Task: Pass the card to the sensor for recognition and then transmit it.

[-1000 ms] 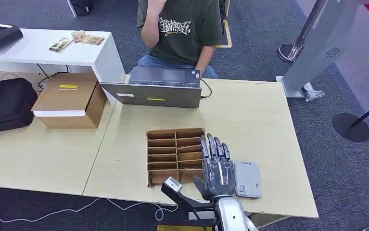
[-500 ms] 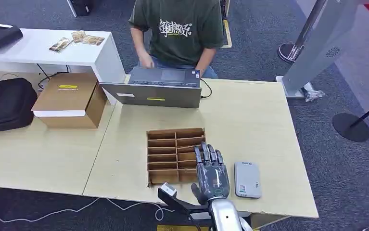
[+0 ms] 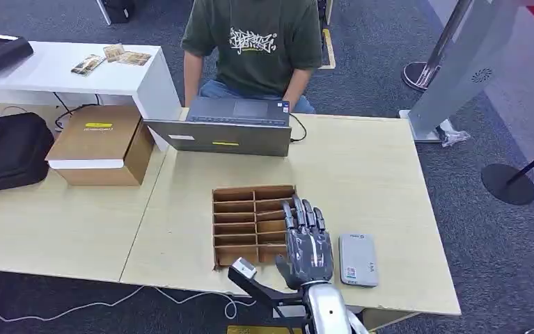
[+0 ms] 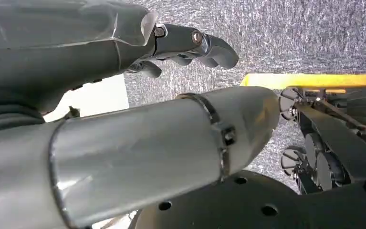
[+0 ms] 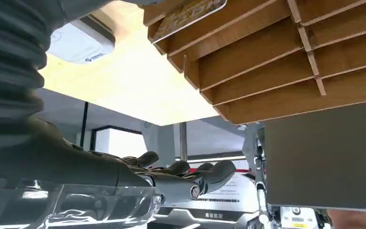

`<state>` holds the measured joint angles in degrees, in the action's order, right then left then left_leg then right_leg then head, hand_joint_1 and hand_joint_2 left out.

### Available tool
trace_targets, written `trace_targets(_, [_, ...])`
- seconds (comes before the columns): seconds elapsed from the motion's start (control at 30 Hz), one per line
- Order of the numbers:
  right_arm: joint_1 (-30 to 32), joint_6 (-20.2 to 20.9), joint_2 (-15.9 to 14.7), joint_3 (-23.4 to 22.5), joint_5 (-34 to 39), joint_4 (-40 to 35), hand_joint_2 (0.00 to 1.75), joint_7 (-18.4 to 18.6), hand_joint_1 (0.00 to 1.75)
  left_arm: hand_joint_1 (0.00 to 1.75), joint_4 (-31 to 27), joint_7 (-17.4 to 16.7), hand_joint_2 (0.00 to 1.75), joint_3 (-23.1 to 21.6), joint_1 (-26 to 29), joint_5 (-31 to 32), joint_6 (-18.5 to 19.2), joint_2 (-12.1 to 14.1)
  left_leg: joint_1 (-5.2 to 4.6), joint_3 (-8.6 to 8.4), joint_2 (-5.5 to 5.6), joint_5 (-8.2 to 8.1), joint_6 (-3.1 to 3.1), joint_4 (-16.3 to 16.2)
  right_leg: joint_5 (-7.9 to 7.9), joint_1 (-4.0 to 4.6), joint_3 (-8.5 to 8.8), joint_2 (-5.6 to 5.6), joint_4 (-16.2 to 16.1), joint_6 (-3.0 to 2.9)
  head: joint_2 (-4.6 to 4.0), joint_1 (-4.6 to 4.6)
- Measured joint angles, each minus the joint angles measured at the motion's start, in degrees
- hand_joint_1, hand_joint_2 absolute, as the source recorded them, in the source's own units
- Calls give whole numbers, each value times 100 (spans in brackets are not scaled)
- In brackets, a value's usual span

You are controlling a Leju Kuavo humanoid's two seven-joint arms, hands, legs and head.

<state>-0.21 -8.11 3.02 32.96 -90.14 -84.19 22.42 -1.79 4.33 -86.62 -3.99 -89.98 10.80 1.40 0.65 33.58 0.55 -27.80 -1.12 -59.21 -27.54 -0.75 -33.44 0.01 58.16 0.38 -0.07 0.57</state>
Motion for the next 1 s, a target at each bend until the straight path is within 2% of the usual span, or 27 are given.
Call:
trace_targets(0.63, [-43,332,-46,20,0,326,175,31,0,0,0,-18,0,0,-1,0,-2,118,0,0,0,0,0,0,0,0,0,0,0,0,0,0])
trace_targets(1.0, [-340,371,-273,341,0,579,175,142,0,0,0,-18,0,0,0,-2,-2,146,0,0,0,0,0,0,0,0,0,0,0,0,0,0])
